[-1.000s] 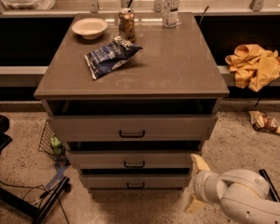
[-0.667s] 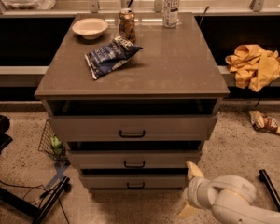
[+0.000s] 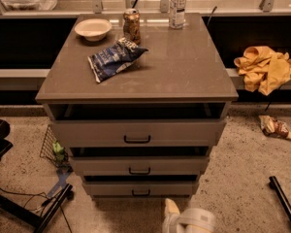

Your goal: Open bottom drawer

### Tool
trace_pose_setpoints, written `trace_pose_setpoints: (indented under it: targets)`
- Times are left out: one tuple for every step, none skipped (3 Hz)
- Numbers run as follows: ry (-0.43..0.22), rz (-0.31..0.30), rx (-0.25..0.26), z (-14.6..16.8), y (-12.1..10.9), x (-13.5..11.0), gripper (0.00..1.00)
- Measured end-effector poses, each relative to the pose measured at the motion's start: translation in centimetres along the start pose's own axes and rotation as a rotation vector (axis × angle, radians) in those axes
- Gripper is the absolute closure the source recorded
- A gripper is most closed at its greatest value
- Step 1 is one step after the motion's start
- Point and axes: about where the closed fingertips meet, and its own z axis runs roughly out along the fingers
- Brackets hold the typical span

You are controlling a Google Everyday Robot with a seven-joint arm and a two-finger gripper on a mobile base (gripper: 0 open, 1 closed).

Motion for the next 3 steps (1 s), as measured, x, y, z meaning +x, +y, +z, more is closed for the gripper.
trace_pose_setpoints:
  targets:
    - [0.033, -0.036, 0.014, 1.7, 0.8, 1.3, 0.00]
    - [0.019, -0.057, 0.038, 2.7, -0.7, -0.4, 0.00]
    - [0.049, -0.180, 0.066, 8.7, -0.8, -2.6, 0.00]
